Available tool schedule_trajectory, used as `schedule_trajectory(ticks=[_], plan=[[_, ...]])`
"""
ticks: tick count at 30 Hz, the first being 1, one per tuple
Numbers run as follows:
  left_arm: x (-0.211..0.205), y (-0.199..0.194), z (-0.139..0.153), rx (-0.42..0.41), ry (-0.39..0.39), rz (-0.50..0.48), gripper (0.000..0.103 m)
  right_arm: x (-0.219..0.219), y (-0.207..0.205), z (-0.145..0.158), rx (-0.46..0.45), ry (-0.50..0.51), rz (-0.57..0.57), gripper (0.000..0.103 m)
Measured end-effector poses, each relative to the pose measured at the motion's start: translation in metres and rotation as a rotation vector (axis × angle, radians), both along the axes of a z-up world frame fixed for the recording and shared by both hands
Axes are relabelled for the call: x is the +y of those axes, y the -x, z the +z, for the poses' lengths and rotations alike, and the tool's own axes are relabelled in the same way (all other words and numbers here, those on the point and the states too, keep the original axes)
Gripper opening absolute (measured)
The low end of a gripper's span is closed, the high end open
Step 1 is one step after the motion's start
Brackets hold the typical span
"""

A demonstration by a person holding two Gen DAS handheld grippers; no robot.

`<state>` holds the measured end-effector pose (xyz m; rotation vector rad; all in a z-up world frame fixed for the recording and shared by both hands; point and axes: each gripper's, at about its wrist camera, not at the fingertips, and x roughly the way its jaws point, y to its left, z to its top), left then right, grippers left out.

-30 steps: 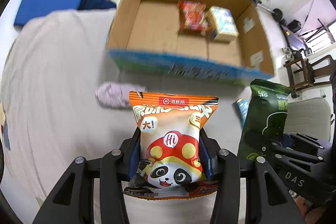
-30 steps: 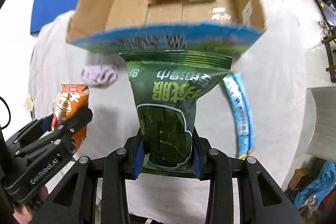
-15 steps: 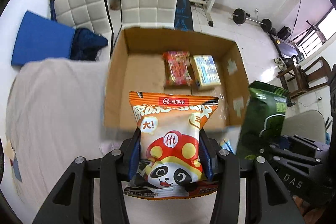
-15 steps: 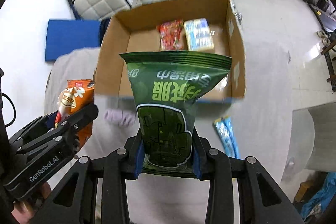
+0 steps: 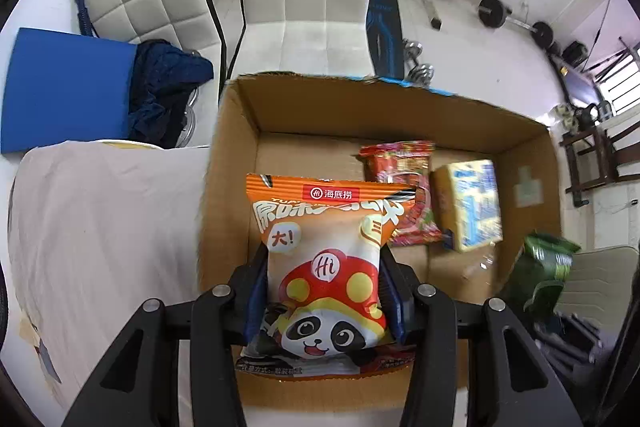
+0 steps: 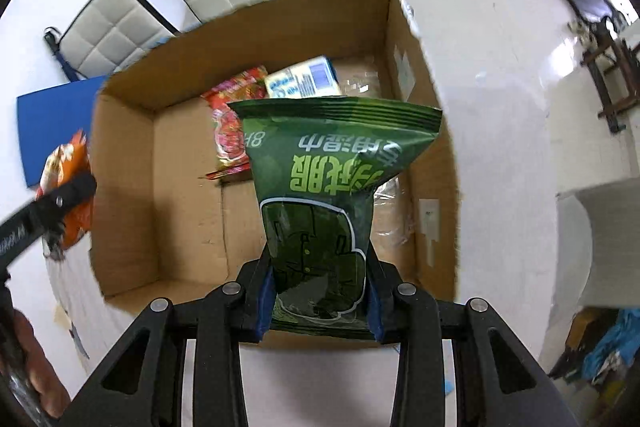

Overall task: Organize soft objects
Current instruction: 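Lower both bags into the box and open both grippers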

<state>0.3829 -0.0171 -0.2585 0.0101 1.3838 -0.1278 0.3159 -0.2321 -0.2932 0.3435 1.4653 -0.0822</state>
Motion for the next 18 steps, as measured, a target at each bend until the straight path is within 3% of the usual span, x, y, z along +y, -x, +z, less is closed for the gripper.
schedule_trajectory(ticks=[8, 16, 18], plan=[[-0.014, -0.041, -0.052, 0.074, -0.032, -0.030, 0.045, 0.002, -0.003, -0.041, 0.045, -0.008, -0.066, 0.039], [-0.020, -0.059, -0.073, 0.125, -0.053, -0.023, 0.047, 0.005, -0.015, -0.065, 0.094, -0.024, -0.061, 0.041], [-0.019, -0.060, -0.073, 0.133, -0.038, -0.011, 0.048, 0.007, -0.015, -0.066, 0.090, -0.020, -0.063, 0.051]])
